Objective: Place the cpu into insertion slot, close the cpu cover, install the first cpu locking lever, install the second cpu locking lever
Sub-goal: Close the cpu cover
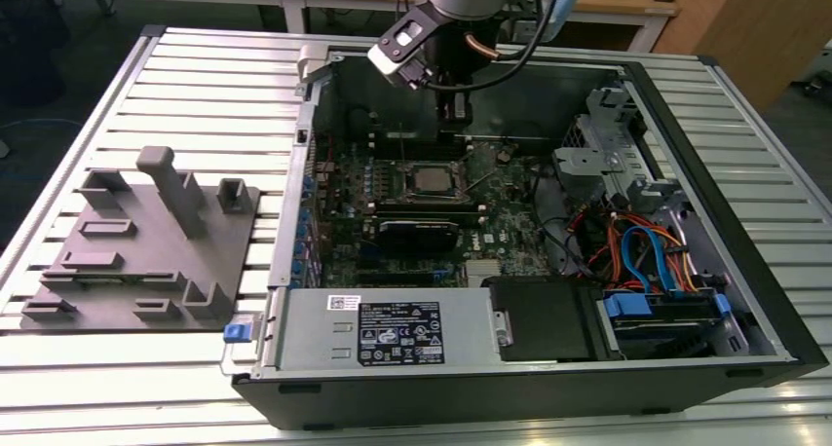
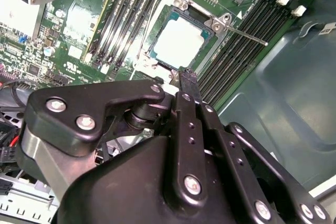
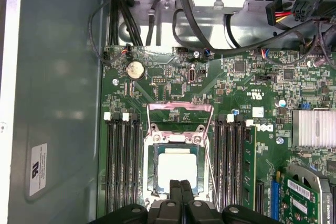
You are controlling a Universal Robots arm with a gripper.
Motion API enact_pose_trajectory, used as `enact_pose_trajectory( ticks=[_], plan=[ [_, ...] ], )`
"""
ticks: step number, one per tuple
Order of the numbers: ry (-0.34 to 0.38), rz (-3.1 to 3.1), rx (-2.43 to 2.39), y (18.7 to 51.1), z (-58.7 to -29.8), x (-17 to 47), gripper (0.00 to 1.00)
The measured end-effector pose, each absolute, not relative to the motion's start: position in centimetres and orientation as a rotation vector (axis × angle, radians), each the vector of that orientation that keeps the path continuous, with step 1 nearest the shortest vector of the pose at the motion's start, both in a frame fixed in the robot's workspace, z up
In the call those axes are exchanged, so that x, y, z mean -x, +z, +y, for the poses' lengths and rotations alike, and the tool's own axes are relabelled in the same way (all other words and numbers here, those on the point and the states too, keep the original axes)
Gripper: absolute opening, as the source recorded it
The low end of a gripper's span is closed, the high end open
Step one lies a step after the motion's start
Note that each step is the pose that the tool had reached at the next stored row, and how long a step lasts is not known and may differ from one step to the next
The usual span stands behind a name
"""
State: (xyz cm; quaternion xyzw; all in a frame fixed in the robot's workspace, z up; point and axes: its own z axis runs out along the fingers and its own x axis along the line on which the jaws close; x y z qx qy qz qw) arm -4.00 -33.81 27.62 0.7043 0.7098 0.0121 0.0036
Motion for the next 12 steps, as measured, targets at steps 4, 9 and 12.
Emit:
enact_pose_trajectory(
  ticks=[4,9,12],
  plan=[
    [0.038,2.228,-2.205,27.84,-33.81,4.00,0.10],
    [0.038,2.228,-2.204,27.94,-33.81,3.93,0.10],
    [0.038,2.228,-2.205,27.95,-33.81,3.16,0.10]
  ],
)
